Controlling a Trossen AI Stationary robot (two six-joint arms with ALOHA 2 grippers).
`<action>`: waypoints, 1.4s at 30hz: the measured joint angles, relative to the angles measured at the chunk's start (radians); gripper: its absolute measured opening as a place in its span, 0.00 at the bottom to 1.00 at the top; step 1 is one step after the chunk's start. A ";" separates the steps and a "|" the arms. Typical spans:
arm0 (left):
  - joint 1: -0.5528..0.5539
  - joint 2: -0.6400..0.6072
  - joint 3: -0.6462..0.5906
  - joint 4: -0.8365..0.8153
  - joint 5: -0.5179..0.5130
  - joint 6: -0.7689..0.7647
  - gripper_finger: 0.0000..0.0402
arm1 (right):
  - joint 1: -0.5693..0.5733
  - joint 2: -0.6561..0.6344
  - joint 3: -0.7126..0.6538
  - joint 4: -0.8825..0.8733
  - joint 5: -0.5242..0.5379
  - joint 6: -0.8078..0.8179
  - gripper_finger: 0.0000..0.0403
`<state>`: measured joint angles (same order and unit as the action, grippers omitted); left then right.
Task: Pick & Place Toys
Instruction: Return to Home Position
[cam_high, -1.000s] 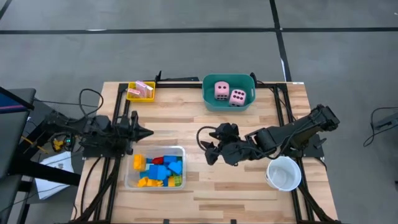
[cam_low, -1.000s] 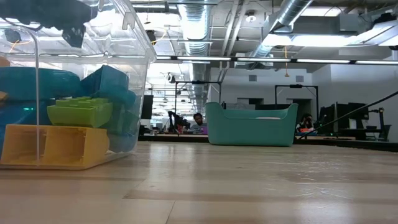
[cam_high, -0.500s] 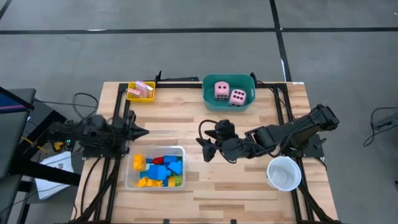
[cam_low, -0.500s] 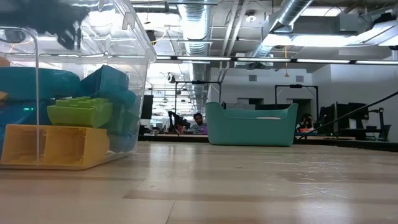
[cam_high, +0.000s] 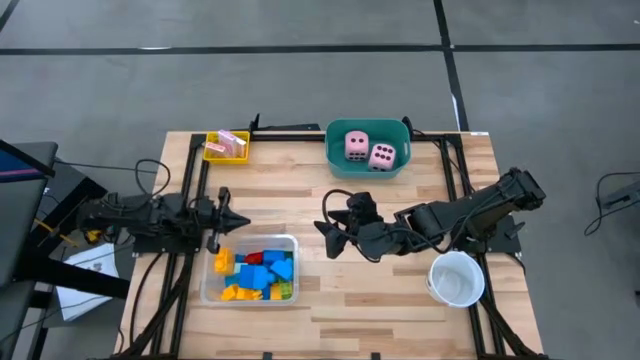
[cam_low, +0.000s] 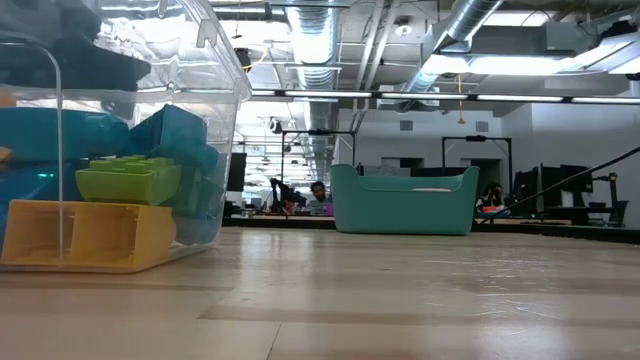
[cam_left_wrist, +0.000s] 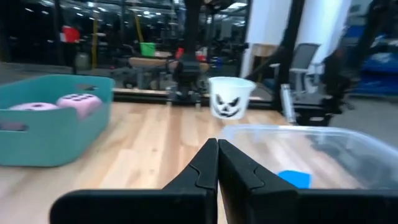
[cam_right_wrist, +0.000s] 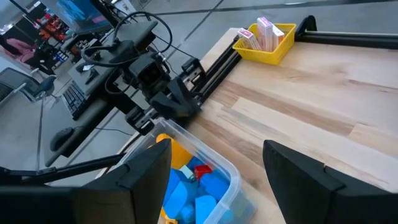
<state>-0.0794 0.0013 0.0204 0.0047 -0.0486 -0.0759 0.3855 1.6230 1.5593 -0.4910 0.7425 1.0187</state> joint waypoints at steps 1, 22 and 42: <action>0.013 0.000 0.000 0.000 -0.003 0.015 0.00 | 0.000 0.000 0.000 -0.001 -0.001 0.003 0.61; 0.162 0.056 -0.004 0.045 0.103 -0.035 0.00 | -0.066 0.018 -0.001 0.292 -0.153 -0.481 0.26; 0.162 0.151 -0.003 0.049 0.101 -0.034 0.02 | -0.412 -0.156 -0.215 0.335 -1.148 -1.074 0.00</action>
<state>0.0826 0.1523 0.0172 0.0537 0.0528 -0.1101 -0.0268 1.4667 1.3441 -0.1559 -0.4056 -0.0557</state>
